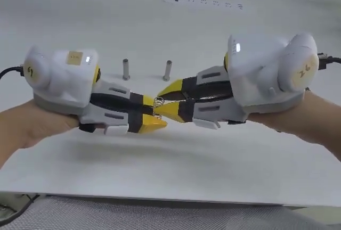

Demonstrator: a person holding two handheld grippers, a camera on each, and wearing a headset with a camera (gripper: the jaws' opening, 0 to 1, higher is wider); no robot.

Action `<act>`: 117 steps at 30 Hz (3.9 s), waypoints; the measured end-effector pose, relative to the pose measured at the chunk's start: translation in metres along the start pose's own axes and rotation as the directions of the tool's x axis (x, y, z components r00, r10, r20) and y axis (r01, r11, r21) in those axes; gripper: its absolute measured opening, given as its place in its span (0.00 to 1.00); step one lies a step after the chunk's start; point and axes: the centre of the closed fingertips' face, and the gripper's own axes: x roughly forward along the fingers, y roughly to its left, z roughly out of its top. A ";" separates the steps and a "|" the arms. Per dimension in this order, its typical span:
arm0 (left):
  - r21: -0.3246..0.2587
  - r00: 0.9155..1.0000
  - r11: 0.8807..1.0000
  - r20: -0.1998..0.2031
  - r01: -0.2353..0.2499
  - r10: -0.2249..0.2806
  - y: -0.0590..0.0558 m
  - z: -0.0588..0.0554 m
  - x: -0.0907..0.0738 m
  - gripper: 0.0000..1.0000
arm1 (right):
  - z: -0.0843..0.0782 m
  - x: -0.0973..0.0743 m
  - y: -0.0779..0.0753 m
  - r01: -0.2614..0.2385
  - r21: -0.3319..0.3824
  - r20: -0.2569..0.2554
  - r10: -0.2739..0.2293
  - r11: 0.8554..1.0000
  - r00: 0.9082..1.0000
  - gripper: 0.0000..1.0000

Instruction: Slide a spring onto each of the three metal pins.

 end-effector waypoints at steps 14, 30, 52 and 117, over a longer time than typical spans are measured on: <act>-0.011 1.000 1.000 0.015 0.000 0.000 -0.004 0.003 0.000 0.07 | 0.004 0.000 0.003 0.017 0.071 0.084 -0.023 0.997 0.996 0.12; -0.035 0.999 0.999 0.039 -0.025 0.027 0.001 0.009 -0.001 0.08 | 0.008 -0.003 -0.005 0.042 0.053 0.094 -0.047 0.998 0.994 0.12; -0.044 0.994 0.993 0.011 -0.109 0.109 0.011 0.002 -0.013 0.24 | 0.011 -0.007 -0.018 0.085 0.056 0.093 -0.090 0.995 0.992 0.12; -0.139 0.858 0.847 -0.034 -0.513 0.513 0.051 -0.040 -0.114 0.97 | -0.019 -0.015 -0.107 0.354 0.149 0.049 -0.364 0.923 0.930 0.12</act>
